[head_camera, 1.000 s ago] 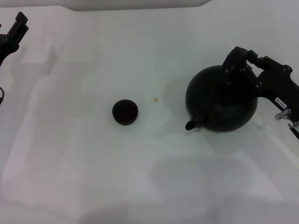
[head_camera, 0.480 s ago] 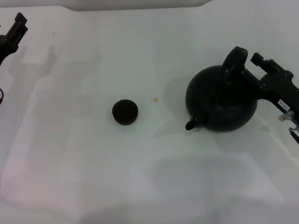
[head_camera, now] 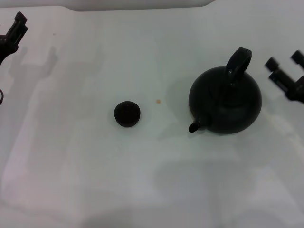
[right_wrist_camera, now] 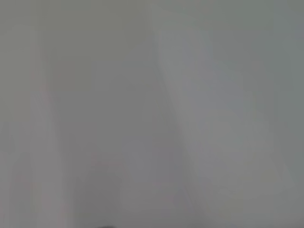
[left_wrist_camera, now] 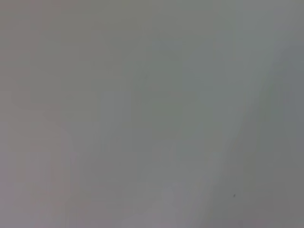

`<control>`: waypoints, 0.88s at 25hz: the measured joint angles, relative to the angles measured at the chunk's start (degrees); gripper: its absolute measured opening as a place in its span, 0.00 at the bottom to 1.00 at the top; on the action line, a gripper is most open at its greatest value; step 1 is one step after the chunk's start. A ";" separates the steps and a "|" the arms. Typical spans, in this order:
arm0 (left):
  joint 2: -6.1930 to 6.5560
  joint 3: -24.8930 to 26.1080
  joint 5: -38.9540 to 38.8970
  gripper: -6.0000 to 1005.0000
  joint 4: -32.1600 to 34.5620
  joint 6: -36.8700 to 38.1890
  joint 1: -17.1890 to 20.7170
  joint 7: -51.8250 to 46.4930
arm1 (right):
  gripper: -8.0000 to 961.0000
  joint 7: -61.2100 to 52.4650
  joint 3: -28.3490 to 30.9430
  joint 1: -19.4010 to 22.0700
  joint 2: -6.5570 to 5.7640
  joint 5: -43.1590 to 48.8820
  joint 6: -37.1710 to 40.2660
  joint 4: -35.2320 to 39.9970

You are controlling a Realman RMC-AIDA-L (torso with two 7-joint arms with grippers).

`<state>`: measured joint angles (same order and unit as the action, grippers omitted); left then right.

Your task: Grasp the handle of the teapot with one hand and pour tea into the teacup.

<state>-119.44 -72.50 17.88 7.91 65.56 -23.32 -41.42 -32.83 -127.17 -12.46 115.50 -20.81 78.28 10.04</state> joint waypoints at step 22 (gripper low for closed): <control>-0.32 0.07 -6.85 0.86 0.09 -0.66 -0.76 12.11 | 0.91 38.93 6.50 -1.79 0.69 -16.39 -11.35 14.41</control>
<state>-119.76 -72.44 11.02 8.00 64.90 -24.08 -29.31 6.10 -120.67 -14.25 116.18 -37.20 66.93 24.44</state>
